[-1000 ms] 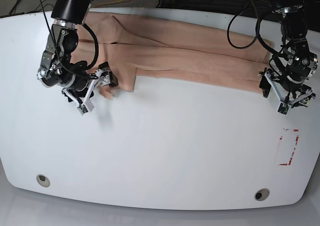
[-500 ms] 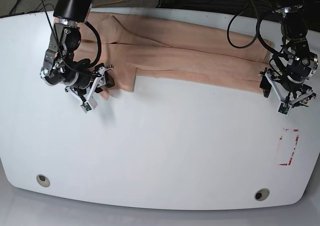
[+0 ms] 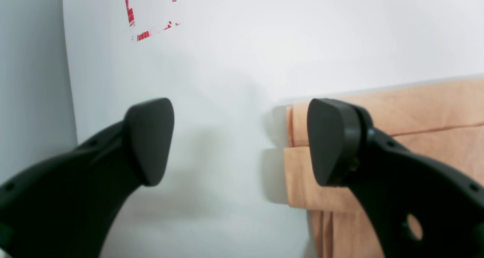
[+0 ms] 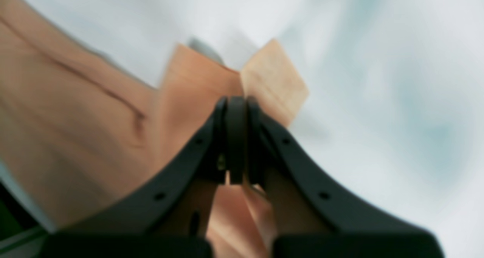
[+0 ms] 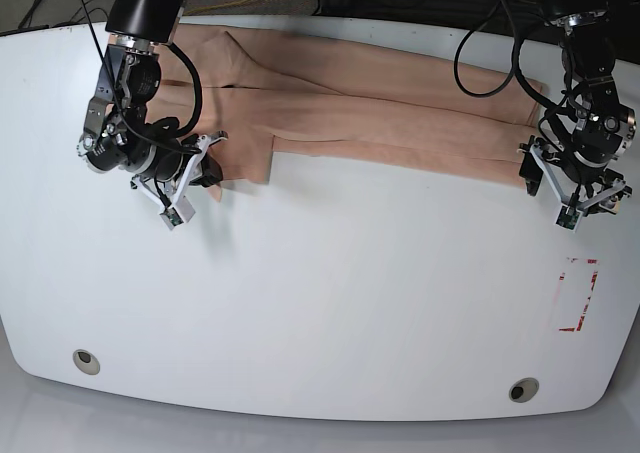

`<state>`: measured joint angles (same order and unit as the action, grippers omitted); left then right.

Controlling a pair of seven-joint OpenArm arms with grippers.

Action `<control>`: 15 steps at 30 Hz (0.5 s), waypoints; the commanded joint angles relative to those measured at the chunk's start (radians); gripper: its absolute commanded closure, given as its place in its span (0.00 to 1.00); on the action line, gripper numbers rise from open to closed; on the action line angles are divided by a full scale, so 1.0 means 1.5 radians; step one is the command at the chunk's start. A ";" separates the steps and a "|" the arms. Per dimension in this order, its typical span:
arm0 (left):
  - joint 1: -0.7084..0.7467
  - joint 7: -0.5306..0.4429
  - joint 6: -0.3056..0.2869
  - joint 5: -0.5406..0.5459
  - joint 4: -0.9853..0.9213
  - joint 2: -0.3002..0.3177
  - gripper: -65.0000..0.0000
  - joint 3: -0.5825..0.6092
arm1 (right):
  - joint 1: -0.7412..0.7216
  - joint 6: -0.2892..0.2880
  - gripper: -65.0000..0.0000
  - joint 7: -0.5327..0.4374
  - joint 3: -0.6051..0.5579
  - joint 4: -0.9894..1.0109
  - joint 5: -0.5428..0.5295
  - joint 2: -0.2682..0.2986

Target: Layout the t-shirt on the table in an organized manner, then fold the t-shirt properly

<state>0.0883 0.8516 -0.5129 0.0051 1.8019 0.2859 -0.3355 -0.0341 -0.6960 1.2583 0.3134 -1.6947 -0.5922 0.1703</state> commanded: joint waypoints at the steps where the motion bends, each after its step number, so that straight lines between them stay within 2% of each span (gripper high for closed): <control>1: -0.007 -0.010 0.005 0.002 0.011 0.008 0.20 -0.003 | 0.002 -0.001 0.99 0.007 0.003 -0.045 -0.071 0.013; 7: -0.007 -0.010 0.005 0.002 0.011 0.008 0.20 -0.003 | 0.031 -0.001 0.99 0.047 0.003 -0.069 -0.199 0.024; 15: -0.007 -0.010 0.005 0.002 0.010 0.008 0.20 -0.003 | 0.097 -0.001 0.99 0.085 -0.002 -0.070 -0.332 0.078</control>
<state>0.0887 0.8524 -0.5121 0.0040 1.8019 0.2867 -0.3359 0.1036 -0.6960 1.3933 0.3058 -1.7794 -1.0203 0.2604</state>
